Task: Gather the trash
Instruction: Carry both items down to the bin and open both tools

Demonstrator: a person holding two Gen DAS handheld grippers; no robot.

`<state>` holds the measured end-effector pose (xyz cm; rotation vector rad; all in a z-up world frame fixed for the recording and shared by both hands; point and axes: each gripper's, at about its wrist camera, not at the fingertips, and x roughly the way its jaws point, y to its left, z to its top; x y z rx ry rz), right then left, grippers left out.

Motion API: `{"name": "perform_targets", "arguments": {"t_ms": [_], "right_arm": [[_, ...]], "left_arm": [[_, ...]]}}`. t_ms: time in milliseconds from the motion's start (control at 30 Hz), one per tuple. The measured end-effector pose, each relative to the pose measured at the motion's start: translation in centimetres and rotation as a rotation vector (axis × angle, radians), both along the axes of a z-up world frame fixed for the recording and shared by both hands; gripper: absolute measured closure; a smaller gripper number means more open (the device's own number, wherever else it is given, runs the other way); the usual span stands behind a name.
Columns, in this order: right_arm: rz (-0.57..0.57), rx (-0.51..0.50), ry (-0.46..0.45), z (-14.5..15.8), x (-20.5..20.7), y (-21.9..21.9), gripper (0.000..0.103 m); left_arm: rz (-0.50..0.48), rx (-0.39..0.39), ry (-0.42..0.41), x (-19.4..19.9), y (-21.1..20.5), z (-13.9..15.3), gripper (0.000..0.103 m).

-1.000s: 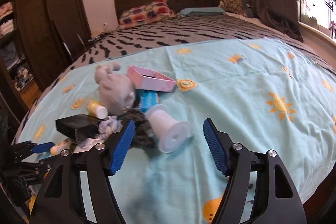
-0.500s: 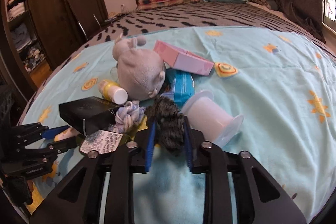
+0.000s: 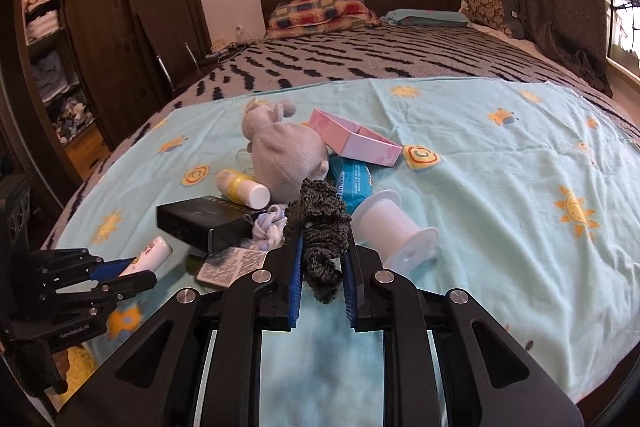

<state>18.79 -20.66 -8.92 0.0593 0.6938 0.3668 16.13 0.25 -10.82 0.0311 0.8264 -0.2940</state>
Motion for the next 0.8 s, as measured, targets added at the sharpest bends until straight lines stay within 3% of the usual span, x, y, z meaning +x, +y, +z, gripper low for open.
{"name": "perform_targets", "arguments": {"t_ms": [400, 600, 800], "right_arm": [[-0.003, -0.015, 0.006, 1.1, -8.2, -1.3, 0.085], [0.010, -0.026, 0.046, -0.2, -11.9, -1.3, 0.085], [0.013, -0.002, 0.124, -2.6, -15.0, -1.4, 0.085]], "left_arm": [[-0.010, -0.027, -0.014, -7.4, -0.1, 2.1, 0.084], [-0.043, -0.043, 0.017, -10.7, -1.3, 1.3, 0.084], [-0.056, -0.065, 0.090, -13.2, -2.2, -1.3, 0.084]]}}
